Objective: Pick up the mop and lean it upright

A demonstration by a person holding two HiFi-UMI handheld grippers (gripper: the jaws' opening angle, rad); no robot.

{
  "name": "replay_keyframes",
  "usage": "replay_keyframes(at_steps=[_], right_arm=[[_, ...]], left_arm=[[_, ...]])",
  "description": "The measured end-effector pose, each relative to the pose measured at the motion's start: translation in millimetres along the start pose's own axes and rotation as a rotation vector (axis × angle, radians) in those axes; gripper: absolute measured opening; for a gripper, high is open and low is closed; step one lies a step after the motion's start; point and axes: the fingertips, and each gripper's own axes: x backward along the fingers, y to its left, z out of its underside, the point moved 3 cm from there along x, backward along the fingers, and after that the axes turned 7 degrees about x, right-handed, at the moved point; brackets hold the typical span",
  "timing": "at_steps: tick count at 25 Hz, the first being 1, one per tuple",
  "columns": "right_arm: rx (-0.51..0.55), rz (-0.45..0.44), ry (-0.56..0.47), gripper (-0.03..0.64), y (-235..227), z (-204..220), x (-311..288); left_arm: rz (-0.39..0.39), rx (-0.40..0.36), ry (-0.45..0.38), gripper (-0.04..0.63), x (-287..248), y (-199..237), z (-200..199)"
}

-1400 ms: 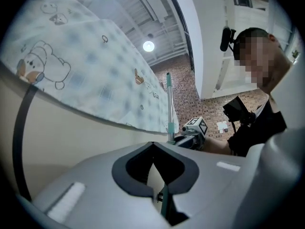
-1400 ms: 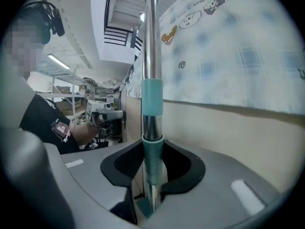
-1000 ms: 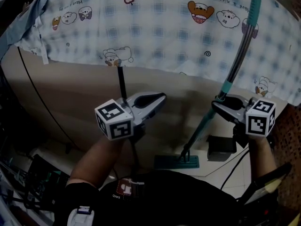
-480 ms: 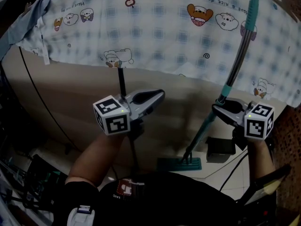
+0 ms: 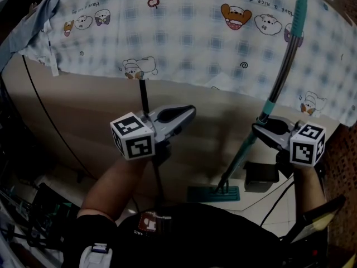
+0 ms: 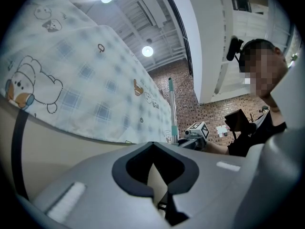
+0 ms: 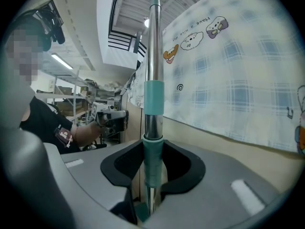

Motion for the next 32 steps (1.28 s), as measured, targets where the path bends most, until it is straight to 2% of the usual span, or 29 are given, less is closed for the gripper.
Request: replay_keyframes(at_steps=[9, 17, 20, 24, 27, 32], right_arm=[[-0.014, 0.004, 0.016, 0.14, 4, 24, -8], [-0.04, -0.014, 0.052, 0.14, 8, 87, -31], [-0.046, -0.011, 0.075, 0.14, 6, 120, -41], [-0.067, -0.009, 0.109, 0.14, 14, 159, -59], [-0.07, -0.013, 0.139, 0.14, 23, 196, -74], [-0.067, -0.009, 0.191, 0.14, 32, 266, -100]], left_arm=[[-0.019, -0.002, 0.024, -0.002, 2, 1, 9], [-0.031, 0.007, 0.064, -0.002, 1, 2, 37], [-0.038, 0.012, 0.083, -0.002, 2, 4, 61], [-0.033, 0.059, 0.115, -0.002, 3, 7, 101], [-0.016, 0.037, 0.136, -0.002, 4, 13, 139], [-0.022, 0.117, 0.208, -0.002, 6, 12, 202]])
